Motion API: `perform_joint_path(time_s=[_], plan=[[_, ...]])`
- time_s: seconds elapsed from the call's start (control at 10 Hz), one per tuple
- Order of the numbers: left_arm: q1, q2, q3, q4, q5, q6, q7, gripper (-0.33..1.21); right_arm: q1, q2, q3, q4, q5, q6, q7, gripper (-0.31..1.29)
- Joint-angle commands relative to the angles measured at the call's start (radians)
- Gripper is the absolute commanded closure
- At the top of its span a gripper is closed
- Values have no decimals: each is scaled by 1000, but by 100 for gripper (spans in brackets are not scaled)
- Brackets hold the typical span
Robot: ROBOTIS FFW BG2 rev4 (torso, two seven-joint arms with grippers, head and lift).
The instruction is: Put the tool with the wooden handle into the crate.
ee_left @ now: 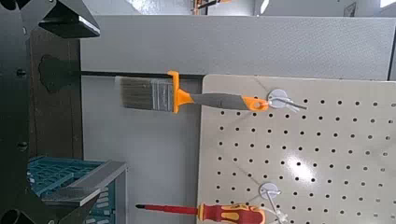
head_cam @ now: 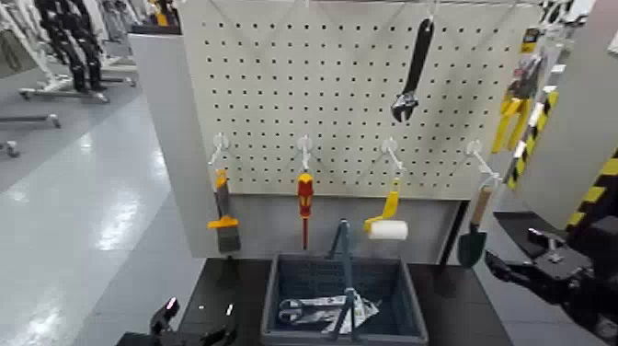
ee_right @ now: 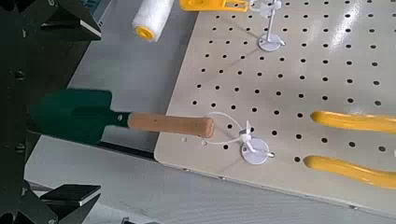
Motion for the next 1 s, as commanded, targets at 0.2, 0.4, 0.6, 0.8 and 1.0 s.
perform_joint_path(time_s=[0.2, 0.4, 0.6, 0.8, 1.0], plan=[[-6, 1, -3, 6, 0, 0, -1, 11, -76, -44, 23, 86, -7, 5, 40, 15], [-9, 1, -5, 7, 0, 0, -1, 11, -128, -74, 57, 157, -33, -3, 64, 15], [-9, -1, -6, 9, 0, 0, -1, 11, -178, -90, 84, 223, -52, -24, 77, 15], [-9, -1, -6, 9, 0, 0, -2, 11, -226, -98, 104, 299, -73, -55, 86, 15], [-11, -1, -6, 10, 0, 0, -2, 11, -272, -104, 133, 373, -81, -81, 96, 15]])
